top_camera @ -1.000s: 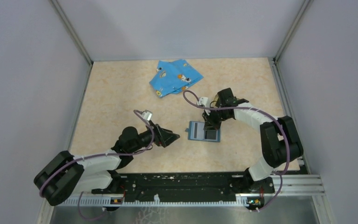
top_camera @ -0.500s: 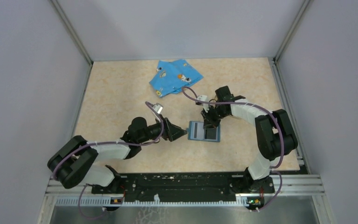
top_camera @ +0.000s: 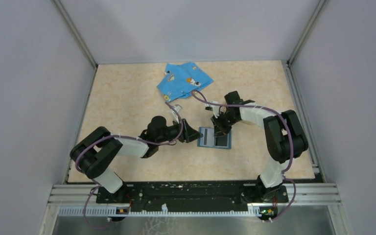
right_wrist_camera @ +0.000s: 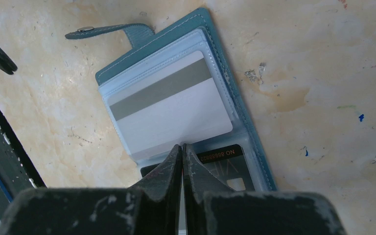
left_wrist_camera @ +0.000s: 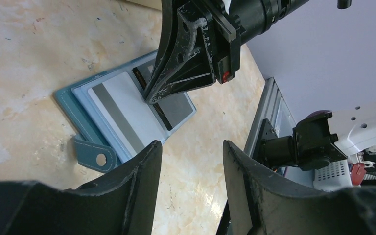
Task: Put the credit cards into the card holder
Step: Turn over the card slot in the card holder.
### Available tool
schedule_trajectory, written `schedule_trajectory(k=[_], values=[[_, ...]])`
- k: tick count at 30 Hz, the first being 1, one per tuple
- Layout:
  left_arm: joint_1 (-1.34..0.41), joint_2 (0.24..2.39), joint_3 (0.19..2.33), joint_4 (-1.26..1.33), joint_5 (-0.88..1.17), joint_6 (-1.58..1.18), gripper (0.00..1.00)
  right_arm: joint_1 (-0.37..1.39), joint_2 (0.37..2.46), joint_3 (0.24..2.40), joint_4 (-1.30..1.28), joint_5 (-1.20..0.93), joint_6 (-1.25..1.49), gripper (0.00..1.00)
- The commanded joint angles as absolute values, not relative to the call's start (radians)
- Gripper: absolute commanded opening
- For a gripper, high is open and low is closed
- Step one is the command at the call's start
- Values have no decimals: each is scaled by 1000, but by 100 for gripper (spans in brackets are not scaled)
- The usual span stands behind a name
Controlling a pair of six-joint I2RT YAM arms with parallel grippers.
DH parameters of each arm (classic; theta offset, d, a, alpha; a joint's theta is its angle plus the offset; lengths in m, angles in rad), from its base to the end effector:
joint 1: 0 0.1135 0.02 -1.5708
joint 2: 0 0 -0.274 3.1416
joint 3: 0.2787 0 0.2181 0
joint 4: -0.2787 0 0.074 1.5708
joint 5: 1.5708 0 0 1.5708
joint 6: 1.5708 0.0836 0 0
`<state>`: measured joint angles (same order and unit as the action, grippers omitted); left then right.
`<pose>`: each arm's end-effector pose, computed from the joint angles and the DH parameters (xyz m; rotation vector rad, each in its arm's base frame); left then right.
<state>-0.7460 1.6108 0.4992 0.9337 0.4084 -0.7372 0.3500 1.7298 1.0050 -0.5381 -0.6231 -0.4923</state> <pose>0.2169 -0.2457 0.1992 0.3442 1.9367 -1.3908 0.2680 0.1498 0.1547 -1.2163 2.3882 0.8303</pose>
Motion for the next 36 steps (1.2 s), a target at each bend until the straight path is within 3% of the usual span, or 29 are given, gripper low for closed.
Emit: schedule_trajectory(k=[1, 16, 24, 36], values=[[-759, 1659, 545, 923, 405, -730, 55, 348, 1744, 1050, -523, -616, -474, 2], [-761, 1794, 599, 892, 389, -725, 62, 348, 1806, 1061, -523, -600, -443, 2], [-764, 1780, 607, 892, 406, -725, 55, 349, 1809, 1062, -527, -597, -443, 2], [-784, 1854, 680, 846, 430, -726, 54, 348, 1809, 1065, -534, -605, -444, 2]])
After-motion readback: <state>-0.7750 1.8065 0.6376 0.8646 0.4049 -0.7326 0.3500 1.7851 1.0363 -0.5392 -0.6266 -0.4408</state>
